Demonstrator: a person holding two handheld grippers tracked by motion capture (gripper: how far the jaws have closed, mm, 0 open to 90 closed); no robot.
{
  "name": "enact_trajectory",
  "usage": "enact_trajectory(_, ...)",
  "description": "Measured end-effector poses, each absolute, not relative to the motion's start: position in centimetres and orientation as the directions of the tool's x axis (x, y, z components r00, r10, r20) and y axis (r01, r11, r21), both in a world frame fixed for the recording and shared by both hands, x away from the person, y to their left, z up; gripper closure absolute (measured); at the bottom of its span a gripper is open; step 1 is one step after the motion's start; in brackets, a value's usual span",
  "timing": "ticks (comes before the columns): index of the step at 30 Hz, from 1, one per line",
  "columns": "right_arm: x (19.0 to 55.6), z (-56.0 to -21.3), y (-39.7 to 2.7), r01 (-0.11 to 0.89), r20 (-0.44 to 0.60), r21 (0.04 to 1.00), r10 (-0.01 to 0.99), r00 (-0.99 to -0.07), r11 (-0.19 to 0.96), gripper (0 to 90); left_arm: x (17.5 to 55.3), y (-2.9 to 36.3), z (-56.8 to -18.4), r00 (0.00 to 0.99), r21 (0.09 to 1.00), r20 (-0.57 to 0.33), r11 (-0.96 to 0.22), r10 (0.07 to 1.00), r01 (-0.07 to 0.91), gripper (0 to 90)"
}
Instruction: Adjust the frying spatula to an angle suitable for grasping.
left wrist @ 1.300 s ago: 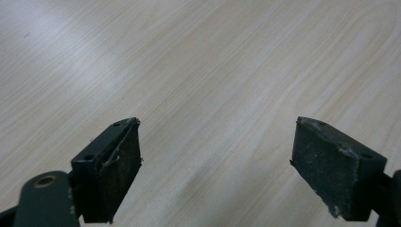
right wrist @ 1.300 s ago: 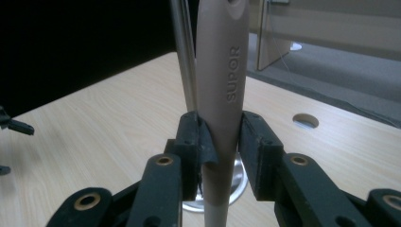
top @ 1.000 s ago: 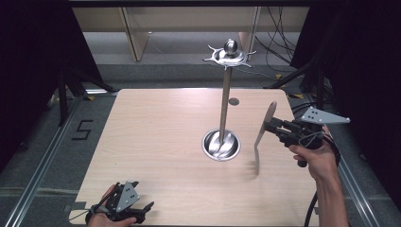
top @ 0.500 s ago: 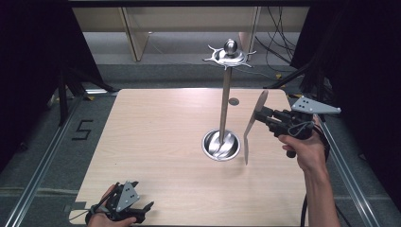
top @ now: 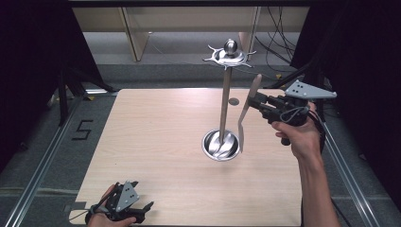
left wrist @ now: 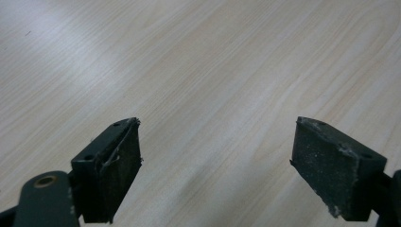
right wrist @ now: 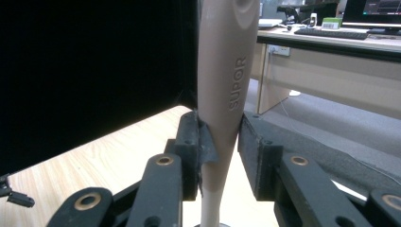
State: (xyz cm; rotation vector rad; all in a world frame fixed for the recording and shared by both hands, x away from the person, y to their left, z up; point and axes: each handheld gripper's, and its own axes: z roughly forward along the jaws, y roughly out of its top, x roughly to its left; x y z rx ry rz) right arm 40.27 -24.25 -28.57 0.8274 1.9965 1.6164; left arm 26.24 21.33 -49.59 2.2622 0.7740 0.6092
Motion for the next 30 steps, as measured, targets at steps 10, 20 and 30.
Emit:
enact_trajectory(10,42.0,-27.9,-24.2,0.208,0.067,0.971,0.7,-0.71,0.117,70.8,26.3,21.3,-49.6,0.72,0.71,0.206,-0.608,0.662,0.356,15.9)
enact_trajectory(20,43.6,-27.6,-24.6,0.215,0.081,0.971,0.707,-0.702,0.103,70.8,26.2,21.3,-49.6,0.72,0.706,0.21,-0.612,0.661,0.356,15.9)
enact_trajectory(30,45.1,-27.0,-24.8,0.235,0.105,0.968,0.711,-0.695,0.086,70.8,26.3,21.2,-49.7,0.708,0.719,0.21,-0.598,0.674,0.355,15.9)
